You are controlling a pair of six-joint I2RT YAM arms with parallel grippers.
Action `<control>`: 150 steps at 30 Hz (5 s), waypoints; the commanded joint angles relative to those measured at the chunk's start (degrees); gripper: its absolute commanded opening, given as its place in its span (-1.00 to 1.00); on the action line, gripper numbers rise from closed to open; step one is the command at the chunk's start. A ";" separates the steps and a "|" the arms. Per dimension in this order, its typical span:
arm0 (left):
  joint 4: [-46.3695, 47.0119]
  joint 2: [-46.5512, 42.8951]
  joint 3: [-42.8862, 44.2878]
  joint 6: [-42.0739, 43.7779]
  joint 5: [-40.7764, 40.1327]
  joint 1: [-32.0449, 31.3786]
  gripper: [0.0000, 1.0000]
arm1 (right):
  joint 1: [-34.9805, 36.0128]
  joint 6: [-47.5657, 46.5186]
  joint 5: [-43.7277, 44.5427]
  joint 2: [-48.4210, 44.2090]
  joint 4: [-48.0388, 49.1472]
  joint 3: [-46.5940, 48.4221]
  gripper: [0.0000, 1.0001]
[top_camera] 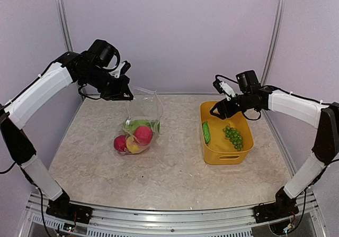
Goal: Place the food in the zip-top bag and seal the zipper
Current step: Place the fake vegetable in the zipper food storage bag, then pick up the fake vegetable from the bin, then place the fake vegetable in the zipper food storage bag, then adjust the zipper food storage bag at the center of the board.
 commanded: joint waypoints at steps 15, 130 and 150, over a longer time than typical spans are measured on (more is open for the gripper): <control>0.39 -2.47 -2.48 -0.87 -2.11 -0.51 -1.00 | -0.86 21.01 1.42 13.58 4.84 0.24 0.12; 13.07 -0.73 -4.73 -6.80 12.28 0.18 -1.00 | 29.08 -46.25 3.15 13.83 -27.02 38.30 0.02; 8.29 4.04 7.75 -0.44 7.06 1.12 -1.00 | 33.97 -44.73 5.64 21.40 -24.72 51.69 -1.00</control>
